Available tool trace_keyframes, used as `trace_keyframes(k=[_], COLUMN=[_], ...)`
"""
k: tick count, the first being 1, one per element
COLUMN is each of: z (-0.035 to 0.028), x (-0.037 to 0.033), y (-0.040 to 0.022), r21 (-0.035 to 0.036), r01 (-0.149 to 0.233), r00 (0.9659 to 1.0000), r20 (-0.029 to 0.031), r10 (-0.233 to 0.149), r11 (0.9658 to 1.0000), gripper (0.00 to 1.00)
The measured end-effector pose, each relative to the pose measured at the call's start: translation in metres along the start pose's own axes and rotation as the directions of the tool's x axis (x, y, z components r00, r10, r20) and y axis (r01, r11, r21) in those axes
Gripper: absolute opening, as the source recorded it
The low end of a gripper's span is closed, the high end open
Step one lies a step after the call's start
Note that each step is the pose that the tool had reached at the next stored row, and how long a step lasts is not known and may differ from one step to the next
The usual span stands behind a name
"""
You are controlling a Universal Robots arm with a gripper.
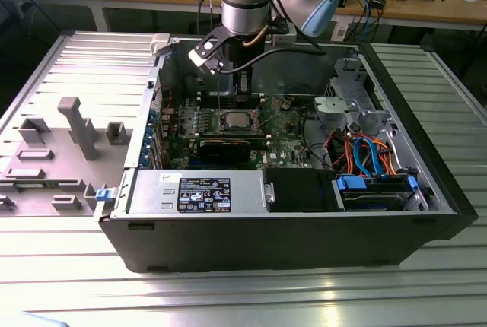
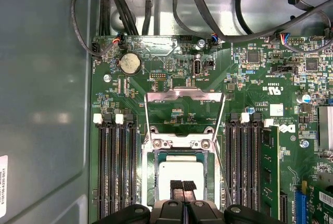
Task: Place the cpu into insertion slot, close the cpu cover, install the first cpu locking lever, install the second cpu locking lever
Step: 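Close the cpu cover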
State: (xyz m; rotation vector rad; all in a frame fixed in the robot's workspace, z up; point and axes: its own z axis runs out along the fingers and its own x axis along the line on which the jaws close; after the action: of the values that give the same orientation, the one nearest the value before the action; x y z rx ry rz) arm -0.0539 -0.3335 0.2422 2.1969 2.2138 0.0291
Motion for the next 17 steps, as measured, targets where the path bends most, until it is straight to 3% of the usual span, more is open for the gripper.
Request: trace_keyframes(k=[17], z=[-0.0065], x=[0.0], y=[0.0002], r21=[0.0001], r01=[0.0], r00=[1.0], r20=[0.0012], r10=[0.0], r11=[1.0], gripper=[0.11])
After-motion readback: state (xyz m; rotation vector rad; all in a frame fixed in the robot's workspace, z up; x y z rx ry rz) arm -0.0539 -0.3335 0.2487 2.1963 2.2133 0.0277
